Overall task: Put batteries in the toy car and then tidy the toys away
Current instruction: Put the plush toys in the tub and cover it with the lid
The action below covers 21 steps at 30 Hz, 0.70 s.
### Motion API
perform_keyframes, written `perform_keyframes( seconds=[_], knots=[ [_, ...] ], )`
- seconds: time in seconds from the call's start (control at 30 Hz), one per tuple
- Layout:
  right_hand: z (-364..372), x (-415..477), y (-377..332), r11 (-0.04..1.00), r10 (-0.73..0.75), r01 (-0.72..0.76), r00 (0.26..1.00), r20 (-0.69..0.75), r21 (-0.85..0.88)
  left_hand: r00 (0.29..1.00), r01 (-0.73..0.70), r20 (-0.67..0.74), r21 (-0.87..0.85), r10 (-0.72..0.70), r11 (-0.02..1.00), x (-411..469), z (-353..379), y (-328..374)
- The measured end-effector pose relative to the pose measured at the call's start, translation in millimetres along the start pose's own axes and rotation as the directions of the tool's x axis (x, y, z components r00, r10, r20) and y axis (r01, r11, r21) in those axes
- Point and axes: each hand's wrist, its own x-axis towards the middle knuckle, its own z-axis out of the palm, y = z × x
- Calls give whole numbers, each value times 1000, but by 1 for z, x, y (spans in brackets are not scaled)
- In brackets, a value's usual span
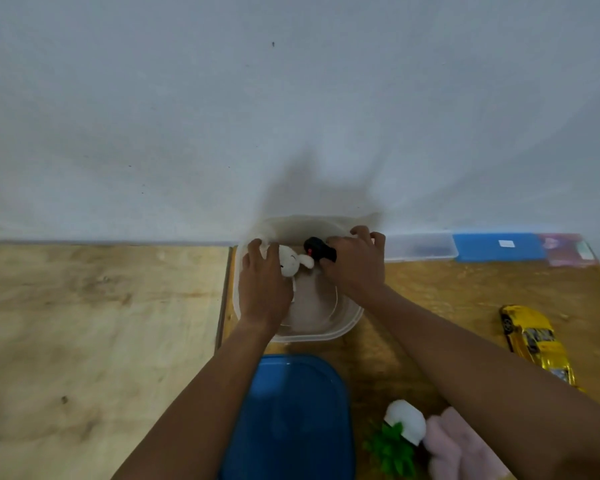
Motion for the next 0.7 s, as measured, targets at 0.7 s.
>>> perform_keyframes(
  seconds=[0.7],
  knots=[
    [-34,-249,190,960,-109,-6,912,396,279,986,-92,138,21,88,996,-239,66,136]
  ],
)
